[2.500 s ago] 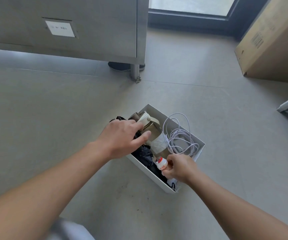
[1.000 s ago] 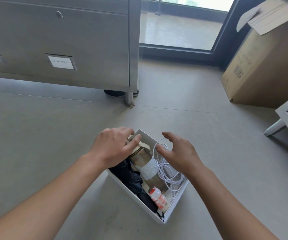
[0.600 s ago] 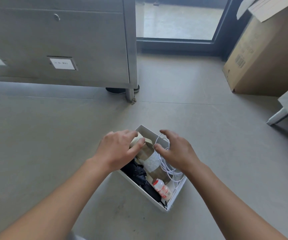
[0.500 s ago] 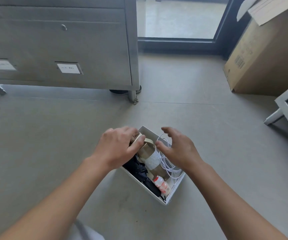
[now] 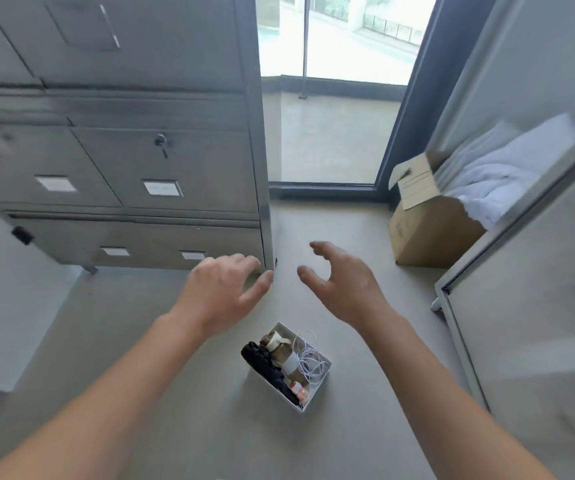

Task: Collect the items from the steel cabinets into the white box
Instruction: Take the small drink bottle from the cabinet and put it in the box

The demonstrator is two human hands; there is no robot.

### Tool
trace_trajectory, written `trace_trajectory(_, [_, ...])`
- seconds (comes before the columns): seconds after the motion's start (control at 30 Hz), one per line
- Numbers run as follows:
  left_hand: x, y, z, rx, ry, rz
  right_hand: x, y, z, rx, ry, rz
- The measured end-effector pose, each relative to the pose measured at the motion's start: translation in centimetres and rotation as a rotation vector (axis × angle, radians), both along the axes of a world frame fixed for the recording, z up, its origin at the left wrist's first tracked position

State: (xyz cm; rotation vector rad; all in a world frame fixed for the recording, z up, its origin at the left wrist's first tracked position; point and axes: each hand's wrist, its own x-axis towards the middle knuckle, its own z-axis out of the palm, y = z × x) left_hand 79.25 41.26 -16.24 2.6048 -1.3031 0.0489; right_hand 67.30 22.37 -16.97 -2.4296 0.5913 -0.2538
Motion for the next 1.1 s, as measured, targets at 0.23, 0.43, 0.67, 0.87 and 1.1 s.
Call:
trace_trajectory(0.23, [-2.9,2.6,12.7,-0.019,-0.065,-0.014,-3.0,3.1,14.0,-0.055,-0.085,0.002])
trace_trajectory(0.43, [-3.3,5.1,13.8,-0.009,-0.079,0.01,-3.5,4.8,14.3,-0.05,-0.08,-0.007])
trace_trajectory(0.67, [-2.9,6.6,12.0,-0.009,-0.016,0.077,-1.9,5.1,12.1,-0.012,-0.052,0.017])
trace_trajectory(0.87, [-0.7,6.5,6.0,0.069,0.105,0.099,0.6,3.9,6.0,0.073,0.051,0.022])
trace_trajectory(1.1, [6.4,1.0,-2.1,0.194,0.253,0.001,4.0,0.1,-2.9,0.223,0.199,-0.129])
